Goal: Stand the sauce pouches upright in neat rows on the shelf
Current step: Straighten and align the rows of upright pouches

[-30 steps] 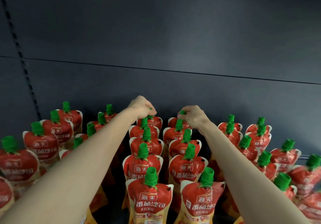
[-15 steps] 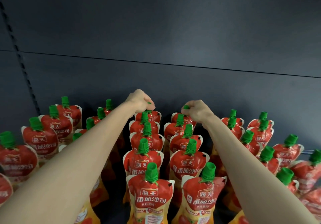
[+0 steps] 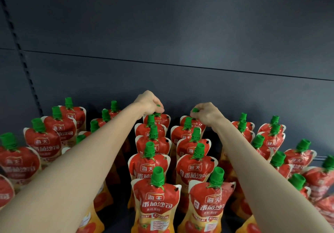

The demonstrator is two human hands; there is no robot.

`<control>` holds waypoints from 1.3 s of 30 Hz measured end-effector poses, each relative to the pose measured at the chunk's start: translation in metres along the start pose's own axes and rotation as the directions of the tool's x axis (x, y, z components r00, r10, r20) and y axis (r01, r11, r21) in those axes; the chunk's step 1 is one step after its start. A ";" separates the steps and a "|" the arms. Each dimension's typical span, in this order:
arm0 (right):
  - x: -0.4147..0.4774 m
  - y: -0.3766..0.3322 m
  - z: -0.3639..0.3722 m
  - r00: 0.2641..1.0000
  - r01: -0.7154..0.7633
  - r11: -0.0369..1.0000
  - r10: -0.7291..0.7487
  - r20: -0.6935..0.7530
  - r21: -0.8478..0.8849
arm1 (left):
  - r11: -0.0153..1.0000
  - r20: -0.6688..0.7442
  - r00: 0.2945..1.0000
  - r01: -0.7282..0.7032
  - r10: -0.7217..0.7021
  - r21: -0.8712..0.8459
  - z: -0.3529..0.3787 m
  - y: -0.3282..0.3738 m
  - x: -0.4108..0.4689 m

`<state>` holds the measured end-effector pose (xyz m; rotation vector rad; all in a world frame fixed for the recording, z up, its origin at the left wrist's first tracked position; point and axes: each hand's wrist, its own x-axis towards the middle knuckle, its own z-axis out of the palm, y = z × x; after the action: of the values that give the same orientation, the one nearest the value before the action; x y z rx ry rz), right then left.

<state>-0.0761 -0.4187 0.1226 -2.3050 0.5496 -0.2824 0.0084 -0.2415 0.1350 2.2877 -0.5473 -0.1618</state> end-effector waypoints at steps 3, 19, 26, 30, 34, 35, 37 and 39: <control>0.000 0.001 0.000 1.000 -0.002 1.000 0.002 -0.005 -0.005 | 1.000 -0.012 1.000 -0.007 0.007 0.024 0.000 0.001 -0.001; -0.007 -0.002 -0.006 0.998 0.037 0.994 -0.033 -0.044 0.099 | 0.998 -0.015 1.000 0.024 -0.025 -0.052 -0.001 0.004 -0.007; -0.043 -0.018 -0.021 0.977 0.194 0.963 -0.173 -0.120 0.187 | 0.984 -0.122 0.992 -0.009 -0.013 -0.178 -0.015 0.013 -0.031; -0.060 -0.015 -0.020 0.985 0.153 0.970 -0.166 0.056 0.190 | 0.989 -0.081 0.997 -0.006 -0.005 -0.147 -0.016 0.009 -0.055; -0.062 -0.010 -0.015 0.983 0.122 0.977 -0.144 0.116 0.177 | 0.993 -0.071 0.997 0.029 -0.038 -0.117 -0.011 0.000 -0.065; -0.061 -0.010 -0.013 0.984 0.114 0.977 -0.136 0.117 0.179 | 0.993 -0.072 0.996 0.042 -0.050 -0.114 -0.010 -0.003 -0.066; -0.058 -0.008 -0.011 0.985 0.105 0.977 -0.128 0.116 0.186 | 0.990 -0.072 0.994 0.067 -0.076 -0.127 -0.007 -0.006 -0.066; -0.056 -0.008 -0.010 0.984 0.097 0.975 -0.124 0.127 0.200 | 0.987 -0.079 0.992 0.082 -0.093 -0.139 -0.005 -0.008 -0.066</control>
<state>-0.1266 -0.3940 0.1328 -2.1496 0.3100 -0.2160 -0.0471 -0.2045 0.1298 2.1757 -0.3801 -0.1395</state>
